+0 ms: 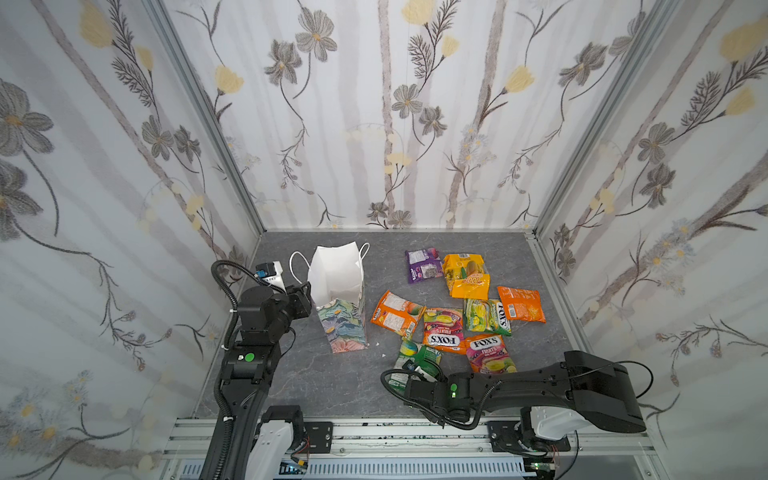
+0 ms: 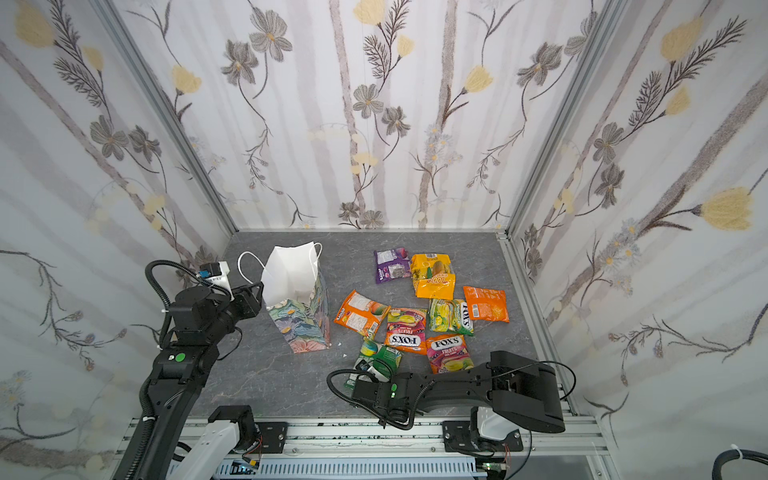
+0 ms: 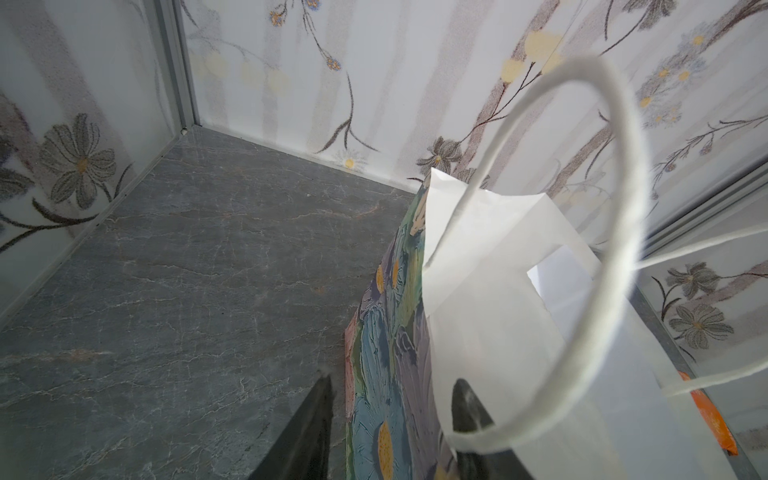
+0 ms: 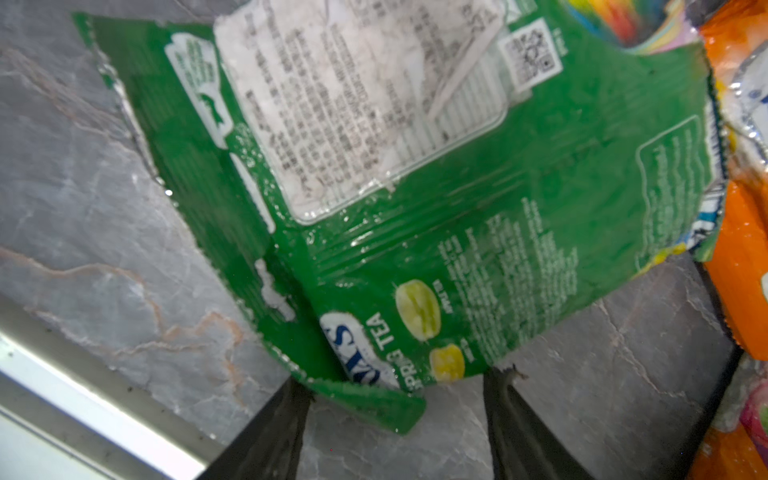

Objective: Place the snacks into the paper bag
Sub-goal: 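Close the right gripper on the green packet's edge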

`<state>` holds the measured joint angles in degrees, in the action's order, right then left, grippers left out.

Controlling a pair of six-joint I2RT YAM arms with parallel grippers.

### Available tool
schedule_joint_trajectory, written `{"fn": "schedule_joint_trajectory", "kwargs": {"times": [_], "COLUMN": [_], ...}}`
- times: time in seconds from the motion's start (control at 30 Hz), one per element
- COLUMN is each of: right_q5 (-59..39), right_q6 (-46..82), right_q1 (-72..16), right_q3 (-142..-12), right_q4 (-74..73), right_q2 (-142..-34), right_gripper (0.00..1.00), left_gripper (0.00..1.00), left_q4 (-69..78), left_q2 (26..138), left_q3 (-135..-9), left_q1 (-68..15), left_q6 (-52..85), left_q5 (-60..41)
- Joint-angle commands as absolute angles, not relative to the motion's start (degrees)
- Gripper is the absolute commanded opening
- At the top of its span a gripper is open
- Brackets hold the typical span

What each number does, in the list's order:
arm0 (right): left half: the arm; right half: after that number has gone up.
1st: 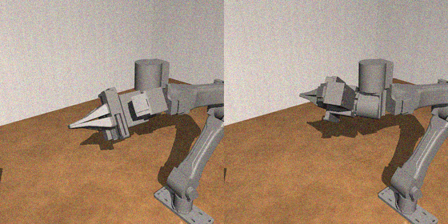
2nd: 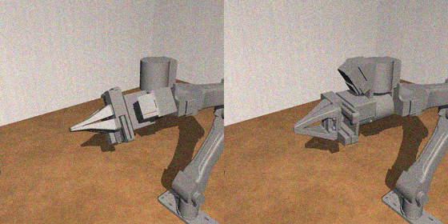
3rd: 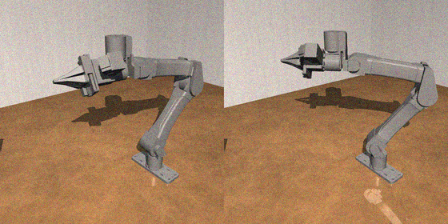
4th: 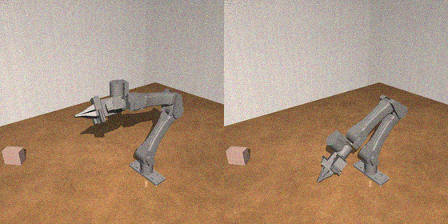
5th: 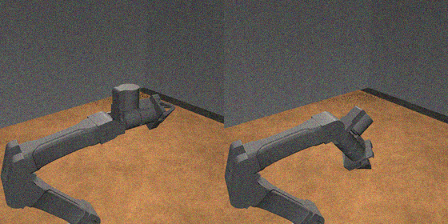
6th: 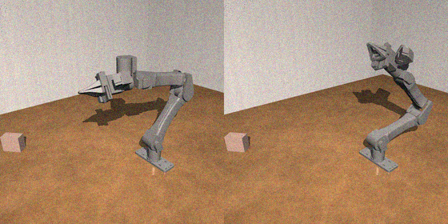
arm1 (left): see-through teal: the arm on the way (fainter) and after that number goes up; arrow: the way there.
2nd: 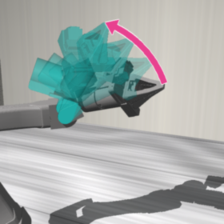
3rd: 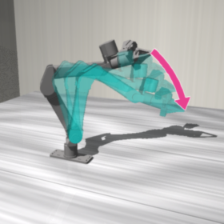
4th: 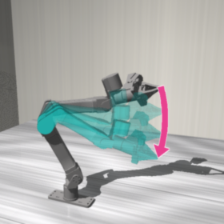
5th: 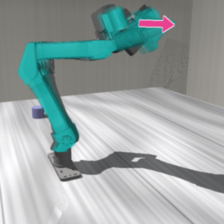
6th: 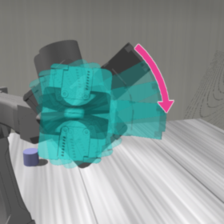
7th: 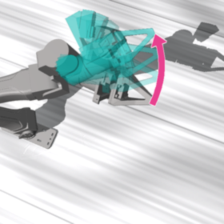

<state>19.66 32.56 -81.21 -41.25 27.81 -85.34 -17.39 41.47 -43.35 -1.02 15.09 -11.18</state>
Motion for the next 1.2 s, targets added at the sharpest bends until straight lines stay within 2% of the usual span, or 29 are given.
{"fn": "schedule_joint_trajectory", "kwargs": {"times": [0.0,0.27,0.37,0.53,0.67,0.8,1.17], "right_q5": [21.95,22.47,22.31,21.84,21.70,21.73,22.97], "right_q6": [34.19,34.65,34.94,35.15,35.34,35.72,36.48], "right_q1": [-81.15,-80.76,-80.35,-79.96,-79.65,-79.19,-77.02], "right_q3": [-41.18,-40.84,-40.85,-40.83,-40.66,-40.02,-37.88], "right_q4": [27.96,26.51,26.35,26.05,25.72,25.36,21.97], "right_q2": [-85.48,-85.75,-86.48,-86.67,-85.31,-82.81,-73.73], "right_gripper": [0.63,0.53,0.39,0.30,0.13,0.02,0.00], "left_gripper": [0.46,0.46,0.46,0.46,0.46,0.46,0.46], "left_q4": [-16.52,-16.52,-16.52,-16.44,-16.37,-16.41,-16.61], "left_q2": [41.23,41.18,41.04,40.70,40.52,40.43,40.17], "left_q3": [-43.33,-43.25,-43.26,-43.18,-43.10,-43.15,-43.13], "left_q1": [-1.01,-0.97,-1.06,-1.05,-1.07,-1.06,-1.24], "left_q6": [15.12,15.03,15.03,14.99,14.95,14.94,15.03], "left_q5": [-10.81,-10.81,-10.72,-10.46,-10.37,-10.37,-9.58]}}
